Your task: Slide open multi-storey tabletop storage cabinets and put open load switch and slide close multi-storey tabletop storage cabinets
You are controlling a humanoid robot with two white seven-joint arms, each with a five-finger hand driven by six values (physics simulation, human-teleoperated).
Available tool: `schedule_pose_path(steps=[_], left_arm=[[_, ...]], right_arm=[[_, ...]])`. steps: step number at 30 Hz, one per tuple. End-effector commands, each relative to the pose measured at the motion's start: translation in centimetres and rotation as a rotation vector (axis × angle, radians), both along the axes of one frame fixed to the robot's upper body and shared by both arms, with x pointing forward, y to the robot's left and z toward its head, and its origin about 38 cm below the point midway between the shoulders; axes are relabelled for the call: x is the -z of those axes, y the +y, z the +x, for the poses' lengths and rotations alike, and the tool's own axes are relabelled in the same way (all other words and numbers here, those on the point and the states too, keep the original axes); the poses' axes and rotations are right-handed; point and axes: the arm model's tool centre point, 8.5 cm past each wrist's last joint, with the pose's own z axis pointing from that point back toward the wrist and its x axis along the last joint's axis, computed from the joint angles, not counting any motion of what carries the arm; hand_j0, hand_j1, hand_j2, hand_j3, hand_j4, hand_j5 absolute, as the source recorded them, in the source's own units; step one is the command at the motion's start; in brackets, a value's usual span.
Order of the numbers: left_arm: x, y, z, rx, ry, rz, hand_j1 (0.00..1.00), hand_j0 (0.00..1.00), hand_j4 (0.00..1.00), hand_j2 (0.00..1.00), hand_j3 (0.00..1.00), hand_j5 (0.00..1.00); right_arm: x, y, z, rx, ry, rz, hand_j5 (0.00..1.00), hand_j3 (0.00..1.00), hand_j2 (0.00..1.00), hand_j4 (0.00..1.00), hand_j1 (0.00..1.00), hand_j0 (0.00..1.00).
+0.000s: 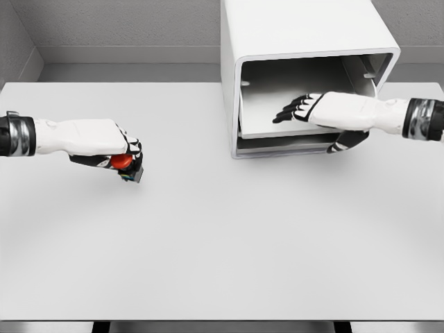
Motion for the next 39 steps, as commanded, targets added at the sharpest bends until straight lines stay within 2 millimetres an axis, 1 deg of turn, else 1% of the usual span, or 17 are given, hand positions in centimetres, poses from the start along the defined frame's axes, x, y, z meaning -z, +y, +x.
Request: schedule_pose_path(steps=[1, 4, 8, 9, 13, 16, 17, 20, 24, 25, 26, 28, 29, 32, 34, 36, 39], left_arm=[[-0.1, 0.0, 0.0, -0.003, 0.002, -0.006, 0.41, 0.41, 0.41, 0.41, 0.41, 0.41], [-0.1, 0.0, 0.0, -0.003, 0.002, -0.006, 0.41, 0.41, 0.41, 0.41, 0.41, 0.41], [-0.1, 0.0, 0.0, -0.003, 0.002, -0.006, 0.41, 0.41, 0.41, 0.41, 0.41, 0.41], [-0.1, 0.0, 0.0, -0.003, 0.002, -0.006, 0.41, 0.41, 0.41, 0.41, 0.41, 0.41], [-0.1, 0.0, 0.0, -0.004, 0.001, -0.007, 0.41, 0.41, 0.41, 0.41, 0.41, 0.41], [-0.1, 0.0, 0.0, -0.004, 0.001, -0.007, 0.41, 0.41, 0.41, 0.41, 0.41, 0.41], [-0.1, 0.0, 0.0, -0.002, 0.002, -0.006, 0.41, 0.41, 0.41, 0.41, 0.41, 0.41], [-0.3, -0.5, -0.3, 0.015, -0.003, -0.010, 0.41, 0.41, 0.41, 0.41, 0.41, 0.41], [-0.6, -0.8, -0.4, 0.024, -0.005, -0.021, 0.41, 0.41, 0.41, 0.41, 0.41, 0.41], [-0.6, -0.8, -0.4, 0.025, -0.004, -0.023, 0.41, 0.41, 0.41, 0.41, 0.41, 0.41], [-0.6, -1.0, -0.4, 0.028, 0.001, -0.032, 0.41, 0.41, 0.41, 0.41, 0.41, 0.41], [-1.0, -1.3, -0.2, 0.033, -0.009, -0.039, 0.41, 0.41, 0.41, 0.41, 0.41, 0.41], [-1.2, -1.5, -0.1, 0.035, -0.010, -0.048, 0.41, 0.41, 0.41, 0.41, 0.41, 0.41], [-2.2, -1.6, 0.2, 0.038, -0.025, -0.062, 0.41, 0.41, 0.41, 0.41, 0.41, 0.41], [-2.2, -2.0, 0.2, 0.044, -0.025, -0.067, 0.41, 0.41, 0.41, 0.41, 0.41, 0.41], [-2.5, -2.1, 0.3, 0.047, -0.028, -0.076, 0.41, 0.41, 0.41, 0.41, 0.41, 0.41], [-2.9, -2.2, 0.4, 0.048, -0.029, -0.090, 0.41, 0.41, 0.41, 0.41, 0.41, 0.41]], right_arm=[[1.4, -0.6, 0.8, 0.044, 0.038, -0.002, 1.00, 1.00, 1.00, 1.00, 1.00, 1.00], [1.8, -1.2, 1.4, 0.069, 0.041, -0.029, 1.00, 1.00, 1.00, 1.00, 1.00, 1.00], [2.6, -0.3, 0.7, 0.008, 0.045, -0.064, 1.00, 1.00, 1.00, 1.00, 1.00, 1.00], [2.5, 0.0, 0.5, -0.005, 0.040, -0.064, 1.00, 1.00, 1.00, 1.00, 1.00, 1.00], [1.9, -0.2, -0.1, -0.016, 0.024, -0.077, 1.00, 1.00, 1.00, 1.00, 1.00, 1.00], [0.9, -0.9, -0.9, -0.022, -0.001, -0.096, 1.00, 1.00, 1.00, 1.00, 1.00, 1.00], [0.9, -0.8, -1.1, -0.028, -0.001, -0.095, 1.00, 1.00, 1.00, 1.00, 1.00, 1.00], [0.5, -1.9, -1.9, -0.019, -0.013, -0.110, 1.00, 1.00, 1.00, 1.00, 1.00, 1.00], [0.6, -1.7, -2.5, -0.027, -0.013, -0.103, 1.00, 1.00, 1.00, 1.00, 1.00, 1.00], [0.4, -2.4, -2.6, -0.016, -0.015, -0.113, 1.00, 1.00, 1.00, 1.00, 1.00, 1.00], [0.1, -2.4, -2.7, -0.019, -0.024, -0.111, 1.00, 1.00, 1.00, 1.00, 1.00, 1.00], [0.1, -2.6, -3.1, -0.015, -0.026, -0.105, 1.00, 1.00, 1.00, 1.00, 1.00, 1.00], [-0.4, -3.2, -3.3, -0.008, -0.037, -0.116, 1.00, 1.00, 1.00, 1.00, 1.00, 1.00], [-0.4, -3.1, -3.5, -0.014, -0.036, -0.116, 1.00, 1.00, 1.00, 1.00, 1.00, 1.00], [-0.3, -3.0, -3.6, -0.015, -0.035, -0.116, 1.00, 1.00, 1.00, 1.00, 1.00, 1.00], [-0.8, -3.8, -3.6, 0.004, -0.044, -0.112, 1.00, 1.00, 1.00, 1.00, 1.00, 1.00], [-1.4, -4.0, -3.7, 0.009, -0.058, -0.104, 1.00, 1.00, 1.00, 1.00, 1.00, 1.00]])
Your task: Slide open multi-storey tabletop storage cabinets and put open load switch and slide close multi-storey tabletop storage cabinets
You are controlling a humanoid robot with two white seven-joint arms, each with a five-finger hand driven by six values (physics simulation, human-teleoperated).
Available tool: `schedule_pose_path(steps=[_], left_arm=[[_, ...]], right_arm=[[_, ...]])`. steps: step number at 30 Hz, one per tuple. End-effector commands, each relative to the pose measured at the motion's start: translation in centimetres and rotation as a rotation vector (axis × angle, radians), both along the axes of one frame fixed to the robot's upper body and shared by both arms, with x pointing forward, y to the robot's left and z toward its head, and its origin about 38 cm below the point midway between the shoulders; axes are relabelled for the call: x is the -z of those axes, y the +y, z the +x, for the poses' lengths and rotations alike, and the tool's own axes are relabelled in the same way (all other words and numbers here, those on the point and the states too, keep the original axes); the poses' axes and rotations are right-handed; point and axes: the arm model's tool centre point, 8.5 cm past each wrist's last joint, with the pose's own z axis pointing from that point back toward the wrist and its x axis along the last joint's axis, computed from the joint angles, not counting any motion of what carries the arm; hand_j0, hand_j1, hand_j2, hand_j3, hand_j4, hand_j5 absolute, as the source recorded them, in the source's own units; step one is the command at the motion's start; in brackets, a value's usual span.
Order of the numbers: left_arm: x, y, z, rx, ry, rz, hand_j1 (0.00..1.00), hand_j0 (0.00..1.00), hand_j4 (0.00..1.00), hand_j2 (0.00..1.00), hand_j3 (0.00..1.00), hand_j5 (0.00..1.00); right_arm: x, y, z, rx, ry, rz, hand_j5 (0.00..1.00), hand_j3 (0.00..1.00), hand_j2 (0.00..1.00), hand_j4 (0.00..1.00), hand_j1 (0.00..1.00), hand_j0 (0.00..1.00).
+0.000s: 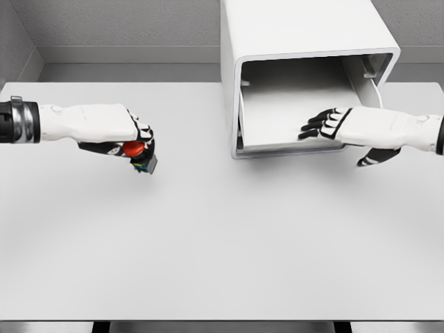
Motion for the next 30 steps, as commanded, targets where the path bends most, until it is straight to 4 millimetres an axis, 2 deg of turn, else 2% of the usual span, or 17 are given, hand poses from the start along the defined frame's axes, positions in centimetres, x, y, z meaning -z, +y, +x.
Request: schedule_pose_path(steps=[1, 6, 9, 13, 17, 19, 20, 22, 27, 29, 30], left_arm=[[-0.2, -0.1, 0.0, -0.001, 0.009, -0.022, 0.41, 0.41, 0.41, 0.41, 0.41, 0.41], [-0.5, -1.2, 0.4, 0.016, 0.006, -0.048, 0.41, 0.41, 0.41, 0.41, 0.41, 0.41], [-0.9, -1.3, 0.5, 0.017, 0.001, -0.056, 0.41, 0.41, 0.41, 0.41, 0.41, 0.41], [-2.0, -2.4, 0.8, 0.041, -0.015, -0.085, 0.41, 0.41, 0.41, 0.41, 0.41, 0.41], [-2.9, -3.1, 1.0, 0.056, -0.025, -0.105, 0.41, 0.41, 0.41, 0.41, 0.41, 0.41], [-2.9, -3.6, 1.0, 0.066, -0.027, -0.112, 0.41, 0.41, 0.41, 0.41, 0.41, 0.41], [-3.0, -3.7, 1.0, 0.068, -0.027, -0.114, 0.41, 0.41, 0.41, 0.41, 0.41, 0.41], [-3.3, -4.2, 1.1, 0.080, -0.034, -0.121, 0.41, 0.41, 0.41, 0.41, 0.41, 0.41], [-3.8, -7.4, 2.0, 0.126, -0.041, -0.157, 0.41, 0.41, 0.41, 0.41, 0.41, 0.41], [-4.4, -8.5, 2.4, 0.140, -0.051, -0.172, 0.41, 0.41, 0.41, 0.41, 0.41, 0.41], [-4.7, -9.3, 2.4, 0.158, -0.056, -0.180, 0.41, 0.41, 0.41, 0.41, 0.41, 0.41]], right_arm=[[-1.0, -0.4, 0.0, 0.011, -0.022, 0.014, 1.00, 1.00, 1.00, 1.00, 1.00, 1.00], [-1.9, 0.6, -0.5, -0.023, -0.032, 0.048, 1.00, 1.00, 1.00, 1.00, 1.00, 1.00], [-3.0, -0.5, -1.2, -0.005, -0.064, 0.052, 1.00, 1.00, 1.00, 1.00, 1.00, 1.00], [-4.2, -1.8, -2.1, 0.014, -0.076, 0.073, 1.00, 1.00, 1.00, 1.00, 1.00, 1.00], [-5.4, -2.0, -2.8, 0.010, -0.107, 0.071, 1.00, 1.00, 1.00, 1.00, 1.00, 1.00], [-6.6, -2.6, -3.2, 0.019, -0.117, 0.132, 1.00, 1.00, 1.00, 1.00, 1.00, 1.00], [-6.9, -3.0, -3.4, 0.029, -0.127, 0.138, 1.00, 1.00, 1.00, 1.00, 1.00, 1.00], [-8.9, -4.4, -4.1, 0.052, -0.157, 0.185, 1.00, 1.00, 1.00, 1.00, 1.00, 1.00], [-12.1, -8.2, -6.0, 0.137, -0.232, 0.253, 1.00, 1.00, 1.00, 1.00, 1.00, 1.00], [-12.9, -9.5, -6.8, 0.166, -0.255, 0.286, 1.00, 1.00, 1.00, 1.00, 1.00, 1.00], [-12.6, -9.9, -7.0, 0.180, -0.247, 0.286, 1.00, 1.00, 1.00, 1.00, 1.00, 1.00]])
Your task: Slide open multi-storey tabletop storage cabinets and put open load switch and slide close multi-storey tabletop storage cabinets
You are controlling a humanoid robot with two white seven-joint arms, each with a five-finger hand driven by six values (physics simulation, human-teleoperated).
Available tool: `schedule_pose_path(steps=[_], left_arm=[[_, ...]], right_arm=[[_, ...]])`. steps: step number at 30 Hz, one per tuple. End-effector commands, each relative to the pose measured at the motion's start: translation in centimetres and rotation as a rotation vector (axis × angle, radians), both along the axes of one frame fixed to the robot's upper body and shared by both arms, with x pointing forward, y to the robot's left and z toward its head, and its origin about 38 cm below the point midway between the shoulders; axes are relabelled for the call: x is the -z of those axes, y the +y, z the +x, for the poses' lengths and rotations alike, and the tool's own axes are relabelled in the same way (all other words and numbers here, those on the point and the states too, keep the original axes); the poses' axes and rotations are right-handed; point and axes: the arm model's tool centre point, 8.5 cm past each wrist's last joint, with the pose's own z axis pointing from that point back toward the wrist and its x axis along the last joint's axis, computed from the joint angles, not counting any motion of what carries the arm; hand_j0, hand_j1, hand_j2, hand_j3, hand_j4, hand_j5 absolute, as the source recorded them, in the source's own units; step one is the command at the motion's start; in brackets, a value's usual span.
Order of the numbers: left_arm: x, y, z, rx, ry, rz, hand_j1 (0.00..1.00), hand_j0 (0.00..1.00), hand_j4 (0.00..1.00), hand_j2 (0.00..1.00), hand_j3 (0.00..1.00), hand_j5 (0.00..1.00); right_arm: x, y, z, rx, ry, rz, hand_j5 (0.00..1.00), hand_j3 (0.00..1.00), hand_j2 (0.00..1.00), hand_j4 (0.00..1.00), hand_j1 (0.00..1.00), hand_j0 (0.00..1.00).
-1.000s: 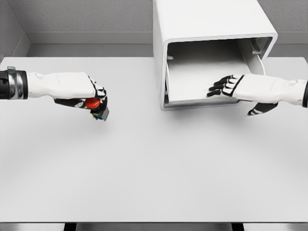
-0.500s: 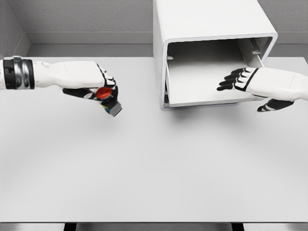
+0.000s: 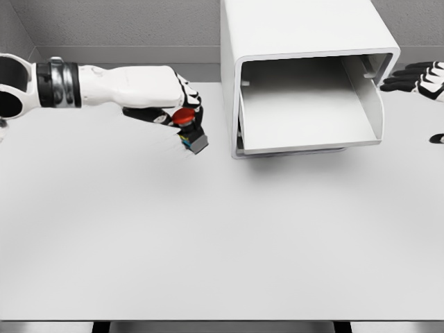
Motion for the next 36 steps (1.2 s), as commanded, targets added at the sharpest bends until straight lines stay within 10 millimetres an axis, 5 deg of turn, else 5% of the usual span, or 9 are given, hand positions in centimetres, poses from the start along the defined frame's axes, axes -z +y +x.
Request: schedule_pose_path(steps=[1, 2, 5, 11, 15, 18, 36], left_arm=[[0.1, -2.1, 0.1, 0.035, 0.012, -0.030, 0.41, 0.41, 0.41, 0.41, 0.41, 0.41], [-0.2, -2.9, 0.0, 0.051, 0.006, -0.033, 0.41, 0.41, 0.41, 0.41, 0.41, 0.41], [-2.2, -5.4, -0.1, 0.105, -0.035, -0.053, 0.41, 0.41, 0.41, 0.41, 0.41, 0.41], [-3.4, -9.6, 0.3, 0.164, -0.039, -0.104, 0.41, 0.41, 0.41, 0.41, 0.41, 0.41], [-1.4, -13.2, 3.8, 0.095, -0.006, -0.070, 0.41, 0.41, 0.41, 0.41, 0.41, 0.41], [-0.6, -16.0, 4.4, 0.091, -0.001, -0.046, 0.41, 0.41, 0.41, 0.41, 0.41, 0.41], [0.9, -19.8, 4.2, 0.077, -0.247, 0.224, 0.41, 0.41, 0.41, 0.41, 0.41, 0.41]], right_arm=[[-2.6, -1.5, -0.6, 0.036, -0.068, 0.025, 1.00, 1.00, 1.00, 1.00, 1.00, 1.00], [-0.9, -1.7, -0.8, 0.044, -0.016, 0.023, 1.00, 1.00, 1.00, 1.00, 1.00, 1.00], [3.5, -1.8, -1.8, 0.048, 0.118, 0.012, 0.61, 0.61, 0.61, 0.61, 0.61, 0.61], [7.6, -1.5, -3.5, 0.034, 0.255, -0.022, 0.60, 0.60, 0.60, 0.60, 0.60, 0.60], [8.1, -0.9, -3.3, 0.017, 0.268, -0.021, 0.60, 0.60, 0.60, 0.60, 0.60, 0.60], [8.9, 0.0, -3.0, -0.014, 0.293, -0.030, 0.60, 0.60, 0.60, 0.60, 0.60, 0.60], [9.9, 2.0, -2.2, -0.070, 0.308, -0.057, 0.62, 0.62, 0.62, 0.62, 0.62, 0.62]])
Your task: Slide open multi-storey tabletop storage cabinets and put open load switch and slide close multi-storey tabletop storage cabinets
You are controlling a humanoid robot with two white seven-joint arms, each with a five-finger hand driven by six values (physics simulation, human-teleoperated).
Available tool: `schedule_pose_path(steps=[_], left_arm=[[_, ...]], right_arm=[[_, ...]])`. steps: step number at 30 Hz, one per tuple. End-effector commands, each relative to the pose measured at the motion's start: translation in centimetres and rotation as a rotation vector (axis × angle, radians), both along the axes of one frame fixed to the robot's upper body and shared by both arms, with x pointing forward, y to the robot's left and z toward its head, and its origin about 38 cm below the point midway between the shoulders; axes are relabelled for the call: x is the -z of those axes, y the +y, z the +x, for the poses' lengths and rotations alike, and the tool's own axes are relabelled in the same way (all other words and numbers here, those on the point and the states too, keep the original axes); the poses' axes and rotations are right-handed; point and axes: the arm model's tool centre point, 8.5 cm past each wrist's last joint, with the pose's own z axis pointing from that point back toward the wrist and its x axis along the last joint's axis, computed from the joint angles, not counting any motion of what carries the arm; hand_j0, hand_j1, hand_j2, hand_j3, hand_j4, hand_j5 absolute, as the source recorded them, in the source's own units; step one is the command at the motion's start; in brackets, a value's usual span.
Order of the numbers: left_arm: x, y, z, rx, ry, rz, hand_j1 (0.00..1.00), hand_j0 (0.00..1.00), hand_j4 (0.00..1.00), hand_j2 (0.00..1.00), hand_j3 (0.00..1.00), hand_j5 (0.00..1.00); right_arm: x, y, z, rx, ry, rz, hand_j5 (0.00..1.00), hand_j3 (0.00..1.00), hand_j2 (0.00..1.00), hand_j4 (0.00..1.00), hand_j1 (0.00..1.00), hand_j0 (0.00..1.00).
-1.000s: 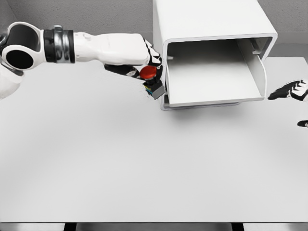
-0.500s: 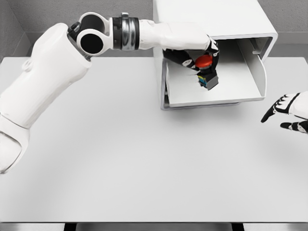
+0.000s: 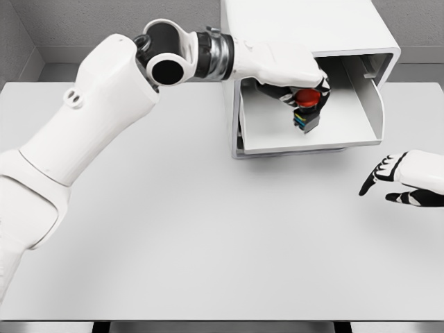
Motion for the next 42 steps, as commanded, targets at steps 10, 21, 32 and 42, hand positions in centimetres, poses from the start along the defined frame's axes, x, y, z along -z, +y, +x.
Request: schedule_pose_path(steps=[10, 21, 32, 42], left_arm=[[2.8, -0.3, 1.1, -0.076, -0.149, 0.209, 0.79, 0.79, 0.79, 0.79, 0.79, 0.79], [1.4, 0.9, 1.5, -0.075, -0.068, 0.107, 1.00, 1.00, 1.00, 1.00, 1.00, 1.00], [-10.0, 19.0, -3.5, -0.027, 0.113, -0.314, 1.00, 1.00, 1.00, 1.00, 1.00, 1.00], [-1.6, 31.8, -3.6, -0.355, 0.283, -0.225, 1.00, 1.00, 1.00, 1.00, 1.00, 1.00]], right_arm=[[-0.2, 1.3, 0.8, -0.032, -0.012, 0.022, 0.63, 0.63, 0.63, 0.63, 0.63, 0.63], [-0.7, 2.4, 1.4, -0.059, -0.031, 0.033, 0.63, 0.63, 0.63, 0.63, 0.63, 0.63], [-0.7, 4.6, 2.4, -0.116, -0.047, 0.039, 0.64, 0.64, 0.64, 0.64, 0.64, 0.64], [-0.7, 4.5, 2.6, -0.113, -0.053, 0.031, 0.65, 0.65, 0.65, 0.65, 0.65, 0.65]])
